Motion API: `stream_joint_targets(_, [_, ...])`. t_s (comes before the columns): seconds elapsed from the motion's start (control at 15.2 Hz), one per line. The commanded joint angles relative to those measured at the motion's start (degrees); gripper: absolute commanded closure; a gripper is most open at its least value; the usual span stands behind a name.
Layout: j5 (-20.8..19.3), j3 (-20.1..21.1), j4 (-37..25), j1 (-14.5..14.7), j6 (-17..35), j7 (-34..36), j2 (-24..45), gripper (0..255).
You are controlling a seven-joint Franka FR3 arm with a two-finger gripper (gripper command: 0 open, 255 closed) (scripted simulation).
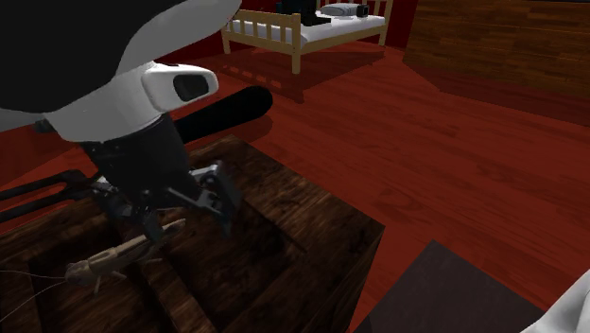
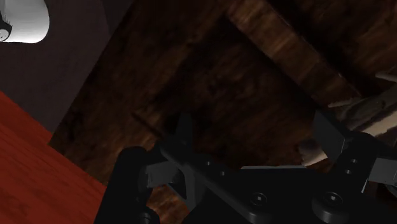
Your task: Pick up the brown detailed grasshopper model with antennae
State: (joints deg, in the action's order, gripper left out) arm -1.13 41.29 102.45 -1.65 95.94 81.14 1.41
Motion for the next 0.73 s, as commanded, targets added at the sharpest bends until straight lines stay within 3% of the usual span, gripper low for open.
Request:
stream_joint_targets(0.0, [-3.19,1.06,-4.22,1.46,0.08,5.71,5.70,0])
stream_joint_targets(0.4, [-12.80,-0.36,-22.60,10.68,-3.99,19.01,23.45,0])
stream_joint_targets(0.66, [-17.75,-3.47,-40.00,19.05,-9.37,24.28,35.62,0])
